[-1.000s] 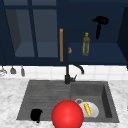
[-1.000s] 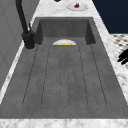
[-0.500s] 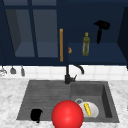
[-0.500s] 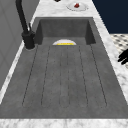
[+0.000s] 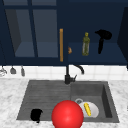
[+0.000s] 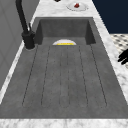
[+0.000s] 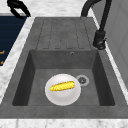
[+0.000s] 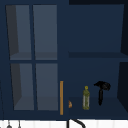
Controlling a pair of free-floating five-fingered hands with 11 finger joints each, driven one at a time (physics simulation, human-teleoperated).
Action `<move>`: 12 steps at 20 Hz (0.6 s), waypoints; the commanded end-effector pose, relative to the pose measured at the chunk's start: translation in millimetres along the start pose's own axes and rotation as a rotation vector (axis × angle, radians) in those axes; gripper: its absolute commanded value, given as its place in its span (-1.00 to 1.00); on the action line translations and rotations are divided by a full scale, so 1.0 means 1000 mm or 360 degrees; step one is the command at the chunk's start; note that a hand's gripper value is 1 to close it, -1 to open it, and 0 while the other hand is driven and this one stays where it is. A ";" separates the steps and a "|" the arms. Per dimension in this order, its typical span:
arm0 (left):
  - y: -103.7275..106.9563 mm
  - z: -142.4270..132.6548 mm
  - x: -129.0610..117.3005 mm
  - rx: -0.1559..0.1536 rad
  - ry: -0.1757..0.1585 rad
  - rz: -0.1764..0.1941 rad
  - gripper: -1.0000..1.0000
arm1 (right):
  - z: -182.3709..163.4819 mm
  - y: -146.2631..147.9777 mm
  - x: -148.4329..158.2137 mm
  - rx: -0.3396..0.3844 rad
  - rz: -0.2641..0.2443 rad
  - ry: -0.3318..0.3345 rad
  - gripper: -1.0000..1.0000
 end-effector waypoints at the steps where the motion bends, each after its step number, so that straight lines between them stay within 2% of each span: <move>1: 0.000 0.000 0.000 0.0000 0.0000 0.0000 0.00 | 0.029 0.012 -0.005 0.0029 -0.0001 0.0009 -1.00; 12: 0.000 0.000 0.000 0.0000 0.0000 0.0000 0.00 | 0.114 0.042 -0.020 0.0042 -0.0006 0.0018 -1.00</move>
